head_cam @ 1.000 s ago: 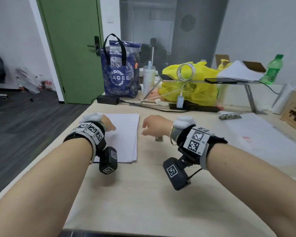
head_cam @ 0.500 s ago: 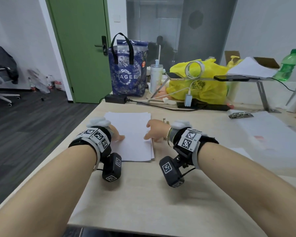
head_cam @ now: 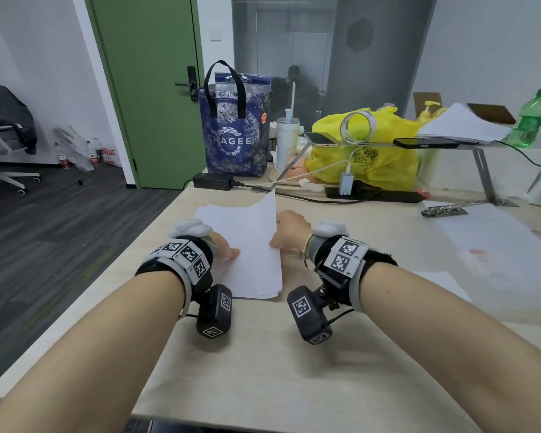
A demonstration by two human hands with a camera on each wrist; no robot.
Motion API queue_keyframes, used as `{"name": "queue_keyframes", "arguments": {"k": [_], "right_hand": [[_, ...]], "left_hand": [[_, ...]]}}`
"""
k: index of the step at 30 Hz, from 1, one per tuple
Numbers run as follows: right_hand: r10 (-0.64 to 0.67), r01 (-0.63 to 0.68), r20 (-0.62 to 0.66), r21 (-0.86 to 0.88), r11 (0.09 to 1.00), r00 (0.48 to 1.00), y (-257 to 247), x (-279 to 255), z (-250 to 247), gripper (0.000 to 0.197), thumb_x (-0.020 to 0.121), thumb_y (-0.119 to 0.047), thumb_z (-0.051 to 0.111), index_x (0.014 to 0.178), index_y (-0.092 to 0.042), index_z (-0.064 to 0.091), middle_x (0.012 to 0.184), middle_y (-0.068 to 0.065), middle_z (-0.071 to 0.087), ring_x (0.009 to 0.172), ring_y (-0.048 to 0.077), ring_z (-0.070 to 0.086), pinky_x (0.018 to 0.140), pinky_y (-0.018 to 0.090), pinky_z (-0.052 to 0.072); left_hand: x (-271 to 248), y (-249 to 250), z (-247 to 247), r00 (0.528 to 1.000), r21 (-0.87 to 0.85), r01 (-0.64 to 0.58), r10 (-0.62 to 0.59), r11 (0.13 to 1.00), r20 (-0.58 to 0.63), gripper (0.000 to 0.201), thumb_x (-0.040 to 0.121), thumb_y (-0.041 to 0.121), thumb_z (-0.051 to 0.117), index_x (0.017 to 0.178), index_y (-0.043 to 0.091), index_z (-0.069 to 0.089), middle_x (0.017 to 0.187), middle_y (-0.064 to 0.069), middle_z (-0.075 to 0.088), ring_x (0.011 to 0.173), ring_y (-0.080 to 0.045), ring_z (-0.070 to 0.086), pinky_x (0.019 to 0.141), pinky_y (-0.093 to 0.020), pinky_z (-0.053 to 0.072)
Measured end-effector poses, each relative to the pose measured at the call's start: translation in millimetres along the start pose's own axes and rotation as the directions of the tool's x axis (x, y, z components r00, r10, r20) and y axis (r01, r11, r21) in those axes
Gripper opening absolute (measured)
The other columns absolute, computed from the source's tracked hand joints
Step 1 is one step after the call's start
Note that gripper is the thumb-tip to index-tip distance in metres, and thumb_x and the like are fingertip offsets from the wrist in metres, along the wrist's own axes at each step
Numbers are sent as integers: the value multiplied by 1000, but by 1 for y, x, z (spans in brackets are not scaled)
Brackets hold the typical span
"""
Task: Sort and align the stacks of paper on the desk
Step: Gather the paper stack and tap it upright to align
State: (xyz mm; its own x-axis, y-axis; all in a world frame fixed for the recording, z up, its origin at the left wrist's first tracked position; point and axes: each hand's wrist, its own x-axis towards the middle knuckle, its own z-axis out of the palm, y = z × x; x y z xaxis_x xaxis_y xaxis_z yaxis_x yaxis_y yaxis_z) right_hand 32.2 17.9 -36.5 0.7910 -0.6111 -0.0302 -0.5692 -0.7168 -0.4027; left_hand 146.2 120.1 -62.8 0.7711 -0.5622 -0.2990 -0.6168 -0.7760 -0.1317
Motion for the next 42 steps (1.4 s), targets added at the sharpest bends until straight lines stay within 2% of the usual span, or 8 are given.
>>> {"name": "queue_keyframes", "arguments": {"k": [12, 15, 19, 26, 30, 35, 38, 42], "right_hand": [[-23, 24, -13, 26, 999, 1000, -6, 1, 8, 35, 84, 0, 51, 118, 2, 61, 118, 14, 64, 111, 30, 59, 81, 29, 48], [-41, 40, 42, 18, 999, 998, -7, -2, 8, 35, 88, -6, 51, 122, 0, 48, 122, 14, 56, 114, 30, 54, 72, 28, 39], [0, 1, 46, -9, 1000, 999, 1, -2, 2, 16, 89, -6, 50, 73, -10, 46, 89, 8, 51, 97, 26, 53, 71, 24, 34], [40, -37, 45, -53, 998, 998, 2, -11, -9, 13, 91, -4, 46, 82, -3, 54, 86, 7, 58, 100, 29, 56, 61, 25, 40], [21, -22, -15, -71, 997, 1000, -1, -14, -9, 33, 91, -6, 48, 124, 0, 51, 124, 14, 59, 115, 31, 56, 81, 28, 43], [-19, 17, -56, -36, 999, 998, -4, -12, -7, 9, 88, -1, 48, 86, -8, 54, 90, 5, 57, 104, 31, 57, 66, 26, 38], [2, -1, -51, 16, 1000, 999, -3, -8, -5, 35, 89, -5, 47, 124, -4, 47, 123, 13, 56, 115, 32, 54, 75, 27, 37], [72, -65, -58, 107, 992, 996, 12, 0, -14, 44, 87, -8, 51, 130, 1, 40, 129, 16, 53, 119, 33, 52, 90, 34, 45]], "left_hand": [[-2, 3, -6, 1000, 30, 8, -8, 1000, 7, 68, 97, 56, 28, 139, 5, 45, 147, -9, 43, 140, -26, 34, 115, -34, 22], [-4, 5, -4, 1000, 27, 9, -9, 1000, 0, 67, 98, 55, 28, 137, 4, 47, 146, -10, 44, 139, -26, 34, 114, -31, 22], [-9, 6, -11, 1000, 8, -3, 3, 1000, 14, 70, 95, 58, 34, 140, 5, 42, 147, -8, 42, 140, -25, 34, 113, -33, 23], [-13, 9, -20, 999, 13, -51, 51, 999, 17, 76, 90, 65, 37, 139, 7, 44, 146, -8, 45, 138, -26, 38, 112, -36, 26], [-12, 7, -18, 999, 6, -38, 38, 999, 22, 78, 89, 66, 39, 140, 7, 42, 146, -8, 44, 138, -26, 38, 112, -36, 26], [-12, 9, -16, 999, 4, -53, 53, 999, -1, 73, 91, 60, 42, 140, 6, 40, 147, -8, 43, 138, -25, 37, 112, -34, 26], [-13, 10, -17, 999, -2, -40, 40, 999, 1, 73, 91, 60, 42, 141, 7, 41, 147, -8, 43, 138, -25, 37, 113, -35, 26], [-11, 12, -19, 999, -52, -33, 34, 998, 12, 74, 90, 63, 40, 141, 9, 42, 148, -6, 43, 139, -25, 36, 113, -35, 26]]}}
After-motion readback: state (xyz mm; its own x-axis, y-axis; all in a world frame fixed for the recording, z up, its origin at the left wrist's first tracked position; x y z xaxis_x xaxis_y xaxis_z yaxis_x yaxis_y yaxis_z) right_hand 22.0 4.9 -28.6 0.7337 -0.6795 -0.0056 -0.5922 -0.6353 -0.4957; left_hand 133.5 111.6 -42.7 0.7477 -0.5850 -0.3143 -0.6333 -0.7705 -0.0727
